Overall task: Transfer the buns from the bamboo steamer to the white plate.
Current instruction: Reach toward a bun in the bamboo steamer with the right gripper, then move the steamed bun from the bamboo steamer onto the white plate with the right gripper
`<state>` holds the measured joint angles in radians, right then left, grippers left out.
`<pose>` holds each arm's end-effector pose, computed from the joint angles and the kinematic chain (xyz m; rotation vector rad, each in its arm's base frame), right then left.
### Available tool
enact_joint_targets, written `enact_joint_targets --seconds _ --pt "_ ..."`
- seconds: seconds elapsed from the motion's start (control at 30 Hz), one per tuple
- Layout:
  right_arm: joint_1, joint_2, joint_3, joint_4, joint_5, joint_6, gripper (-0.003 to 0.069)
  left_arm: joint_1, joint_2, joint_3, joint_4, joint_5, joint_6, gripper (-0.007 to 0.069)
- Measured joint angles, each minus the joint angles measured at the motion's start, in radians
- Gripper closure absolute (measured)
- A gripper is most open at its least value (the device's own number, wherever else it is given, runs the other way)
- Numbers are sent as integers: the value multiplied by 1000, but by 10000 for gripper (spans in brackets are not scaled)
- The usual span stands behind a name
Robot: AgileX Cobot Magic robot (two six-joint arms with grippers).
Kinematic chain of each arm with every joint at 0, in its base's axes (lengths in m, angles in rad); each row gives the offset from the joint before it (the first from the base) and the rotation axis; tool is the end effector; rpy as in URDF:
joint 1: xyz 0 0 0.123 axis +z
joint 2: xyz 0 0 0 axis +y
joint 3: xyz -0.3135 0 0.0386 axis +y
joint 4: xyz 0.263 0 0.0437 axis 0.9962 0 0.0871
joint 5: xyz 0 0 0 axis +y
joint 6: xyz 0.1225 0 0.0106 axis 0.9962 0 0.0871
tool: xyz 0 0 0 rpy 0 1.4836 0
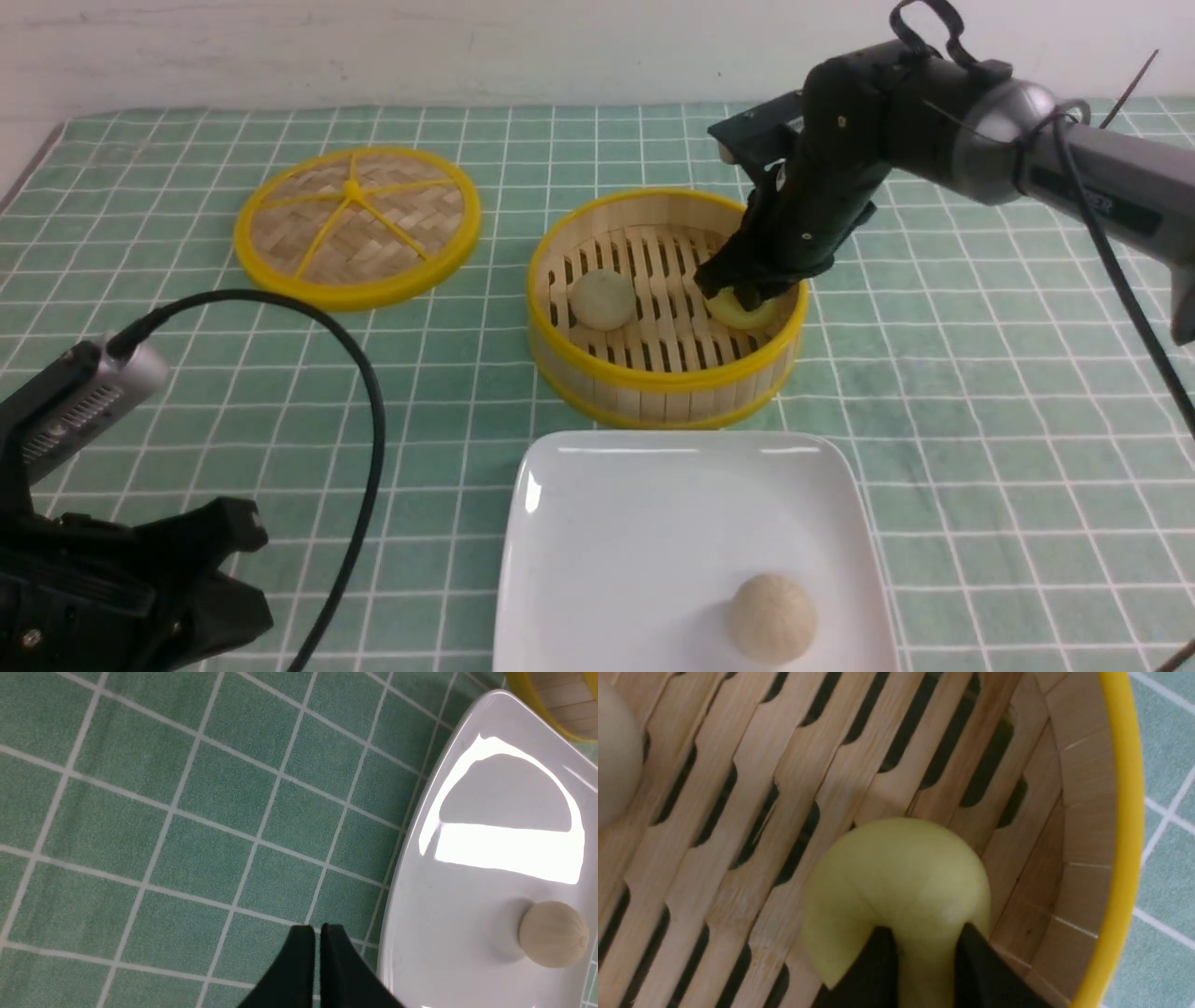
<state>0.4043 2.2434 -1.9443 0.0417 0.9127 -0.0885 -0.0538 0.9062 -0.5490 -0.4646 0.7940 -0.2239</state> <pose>0.4973 0.2172 0.1976 -0.6357 2.6274 0.1482 0.1584 -0.0479 0.2440 -0.5401 2.5772 -0.6416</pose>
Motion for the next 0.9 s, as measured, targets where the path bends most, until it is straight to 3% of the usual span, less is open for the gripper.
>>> enact_joint_targets --seconds 0.03,0.07,0.3,0.57,0.63,0.87,0.9 --pt "0 -14 0 10 29 -6 624 0 0 0 0 0 0 572" --pt "0 -28 0 21 55 -11 643 0 0 0 0 0 0 571" --pt "-1 -244 11 112 301 -34 647 0 0 0 0 -8 0 565" --pt "64 -524 361 346 313 -84 645 0 0 0 -3 -23 0 557" --pt "93 -535 447 358 272 -106 643 0 0 0 -3 -30 0 556" --pt "140 -506 692 354 -112 -140 606 0 0 0 -3 -44 0 550" --pt "140 -485 737 345 -205 -143 568 0 0 0 -3 -45 0 549"
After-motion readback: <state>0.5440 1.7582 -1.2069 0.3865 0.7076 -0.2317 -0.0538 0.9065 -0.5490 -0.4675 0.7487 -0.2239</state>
